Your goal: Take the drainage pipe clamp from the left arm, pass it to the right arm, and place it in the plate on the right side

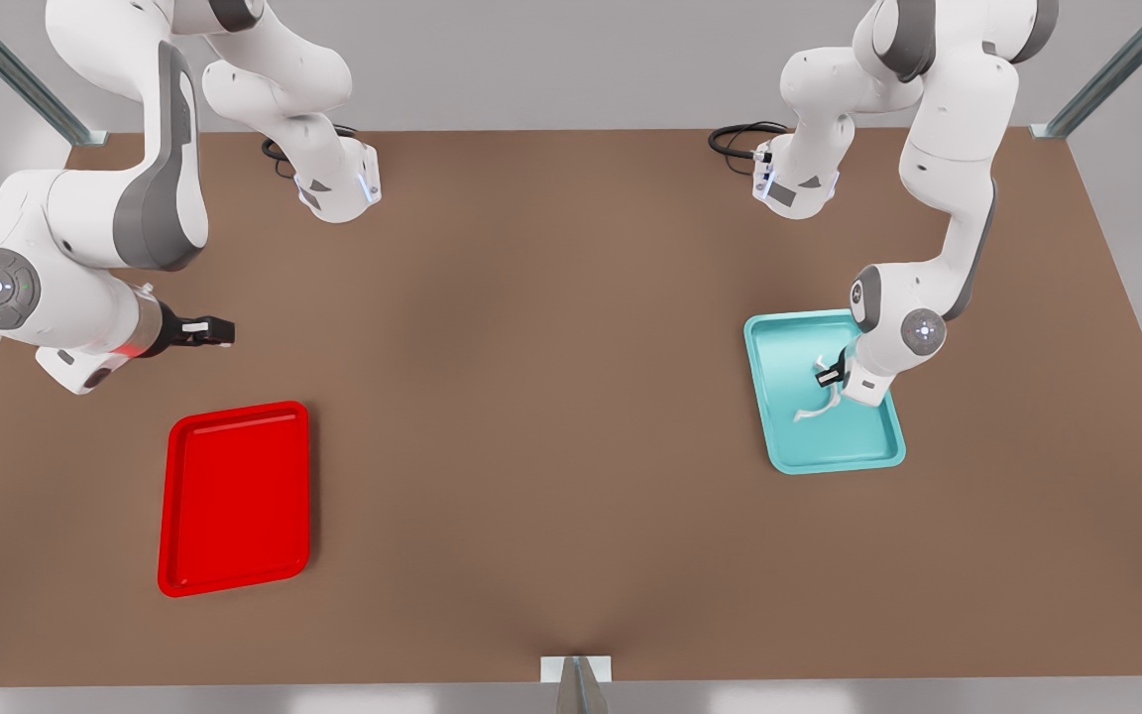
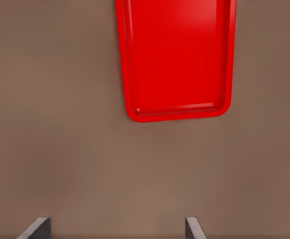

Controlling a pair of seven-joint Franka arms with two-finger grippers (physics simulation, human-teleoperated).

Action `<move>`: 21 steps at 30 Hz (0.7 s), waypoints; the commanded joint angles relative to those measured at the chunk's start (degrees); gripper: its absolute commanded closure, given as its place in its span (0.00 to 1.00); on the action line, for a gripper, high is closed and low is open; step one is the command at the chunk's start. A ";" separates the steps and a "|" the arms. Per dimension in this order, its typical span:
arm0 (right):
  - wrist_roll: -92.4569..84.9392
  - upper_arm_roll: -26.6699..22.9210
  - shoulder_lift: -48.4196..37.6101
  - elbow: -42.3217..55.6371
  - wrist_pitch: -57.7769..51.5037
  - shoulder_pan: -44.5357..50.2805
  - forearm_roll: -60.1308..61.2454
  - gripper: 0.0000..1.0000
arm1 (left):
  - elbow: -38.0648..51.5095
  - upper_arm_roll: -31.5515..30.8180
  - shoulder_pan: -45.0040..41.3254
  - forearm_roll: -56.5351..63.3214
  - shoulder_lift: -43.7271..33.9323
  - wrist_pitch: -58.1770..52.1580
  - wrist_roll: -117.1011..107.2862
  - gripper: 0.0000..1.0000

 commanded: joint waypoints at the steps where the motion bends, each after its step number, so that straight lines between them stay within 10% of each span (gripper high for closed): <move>1: 0.07 -0.03 -0.15 -0.10 0.07 0.06 0.03 0.00 | 0.01 0.00 -0.01 0.01 0.06 -0.05 -1.05 0.67; 16: -0.02 -0.03 -0.15 -0.37 0.07 0.15 -0.06 0.00 | 2.20 -0.18 -0.45 -0.60 -1.52 -2.34 -1.14 0.79; 21: -0.02 -0.03 -0.06 -0.37 0.07 0.24 -0.15 0.00 | 24.26 -8.09 -0.71 -0.34 1.21 -25.01 -1.31 0.79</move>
